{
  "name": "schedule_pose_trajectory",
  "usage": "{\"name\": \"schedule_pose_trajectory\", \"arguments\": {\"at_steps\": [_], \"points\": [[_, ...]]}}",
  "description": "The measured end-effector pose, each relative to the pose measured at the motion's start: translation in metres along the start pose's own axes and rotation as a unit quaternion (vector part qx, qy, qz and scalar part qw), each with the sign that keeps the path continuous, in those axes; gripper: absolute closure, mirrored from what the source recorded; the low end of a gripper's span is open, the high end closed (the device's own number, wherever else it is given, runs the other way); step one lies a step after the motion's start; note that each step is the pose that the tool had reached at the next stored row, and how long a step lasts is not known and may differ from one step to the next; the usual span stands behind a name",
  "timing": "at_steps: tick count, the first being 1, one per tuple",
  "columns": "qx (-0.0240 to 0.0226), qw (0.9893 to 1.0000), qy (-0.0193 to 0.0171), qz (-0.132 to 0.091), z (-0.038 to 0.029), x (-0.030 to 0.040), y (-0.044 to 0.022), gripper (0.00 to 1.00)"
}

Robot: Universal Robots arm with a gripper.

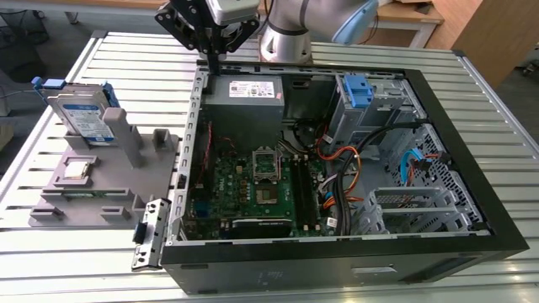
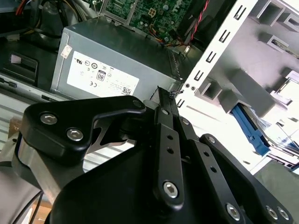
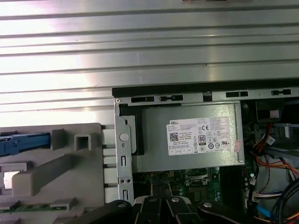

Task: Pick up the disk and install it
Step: 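Reach for the disk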

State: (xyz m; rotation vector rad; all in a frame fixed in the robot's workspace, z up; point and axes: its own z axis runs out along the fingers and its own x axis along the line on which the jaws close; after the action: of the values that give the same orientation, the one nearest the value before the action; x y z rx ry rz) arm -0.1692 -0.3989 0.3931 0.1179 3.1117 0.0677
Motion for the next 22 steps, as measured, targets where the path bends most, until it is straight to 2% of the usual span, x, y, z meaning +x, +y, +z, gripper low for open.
{"name": "schedule_pose_trajectory", "arguments": {"at_steps": [12, 22], "points": [[0.0, 1.0, 0.0, 0.0, -0.0001, 0.0027, -0.0003, 0.89], [0.0, 1.0, 0.0, 0.0, -0.0004, 0.0147, -0.0011, 0.89]]}}
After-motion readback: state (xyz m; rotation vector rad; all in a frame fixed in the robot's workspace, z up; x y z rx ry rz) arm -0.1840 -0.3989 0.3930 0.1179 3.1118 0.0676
